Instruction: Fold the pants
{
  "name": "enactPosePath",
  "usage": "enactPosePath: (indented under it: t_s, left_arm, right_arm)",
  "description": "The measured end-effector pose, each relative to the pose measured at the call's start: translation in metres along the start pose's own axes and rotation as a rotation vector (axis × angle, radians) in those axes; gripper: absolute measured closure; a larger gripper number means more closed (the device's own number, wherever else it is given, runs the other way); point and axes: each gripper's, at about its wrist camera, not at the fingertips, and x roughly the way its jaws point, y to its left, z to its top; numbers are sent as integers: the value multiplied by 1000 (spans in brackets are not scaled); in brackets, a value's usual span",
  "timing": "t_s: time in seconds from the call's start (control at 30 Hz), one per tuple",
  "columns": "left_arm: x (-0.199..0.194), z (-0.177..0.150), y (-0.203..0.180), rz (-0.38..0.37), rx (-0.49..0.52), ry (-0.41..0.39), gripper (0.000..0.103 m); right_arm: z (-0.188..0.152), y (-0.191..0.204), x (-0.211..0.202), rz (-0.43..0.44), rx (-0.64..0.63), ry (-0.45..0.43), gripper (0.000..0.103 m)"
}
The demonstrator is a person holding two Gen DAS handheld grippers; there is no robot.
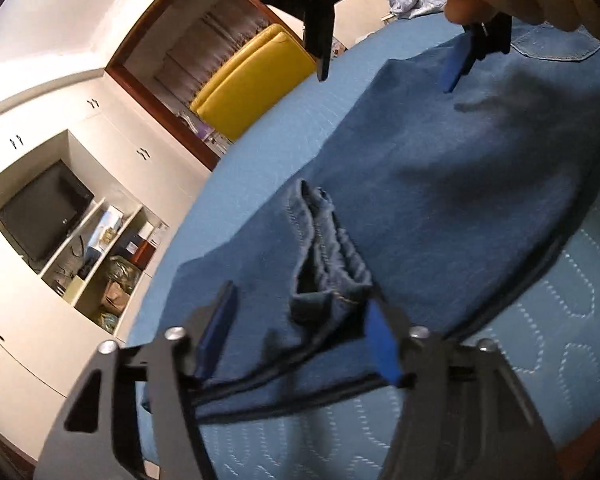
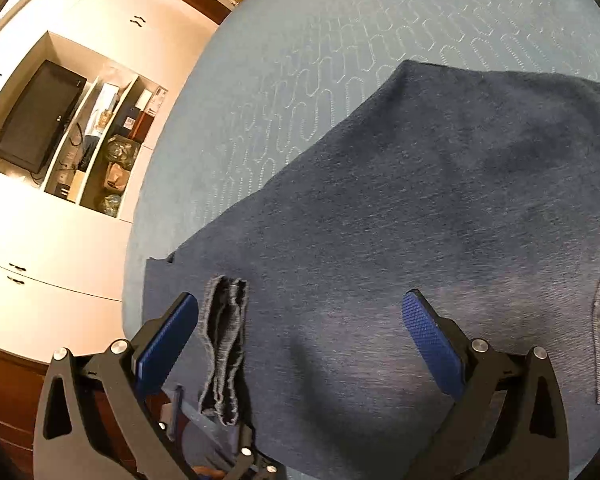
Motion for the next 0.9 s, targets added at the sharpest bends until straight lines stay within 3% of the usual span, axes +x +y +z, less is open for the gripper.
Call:
enactPosePath:
  t_s: [0.13, 0.2, 0.23, 0.27, 0.43, 0.63, 0.77, 0.8, 0.87, 0.9]
  left_arm:
    - [1, -2, -3, -36, 71, -7, 44]
    - [6, 1, -7, -88, 101, -22, 62]
    - [7, 3, -10, -103, 113, -26, 81]
    - [9, 3, -9, -94, 116, -29, 82]
    - [-4, 7, 29, -105, -67, -77, 84]
    - [-10, 14, 54, -129, -137, -83, 84]
    - [-15, 10, 56, -128, -131, -81, 85]
    - [-20, 10, 52, -131, -129, -80, 85]
    - [-20, 11, 48, -131, -123, -77, 85]
    - [-20, 11, 46, -126, -117, -76, 86]
  right_arm:
    - [2, 22, 16, 39, -14, 47, 5]
    - [1, 29, 22, 50, -15, 83, 5]
    - [1, 31, 26, 65, -1, 112, 5]
    - [1, 34, 29, 72, 8, 125, 5]
    - [-5, 44, 42, 135, 44, 220, 5]
    - [-22, 70, 79, 235, 63, 371, 5]
    - [-19, 90, 107, 272, 56, 389, 6]
    - [-16, 94, 110, 266, 48, 383, 8]
    - [-8, 107, 118, 250, -6, 359, 27]
    - [-5, 111, 120, 241, -32, 350, 49]
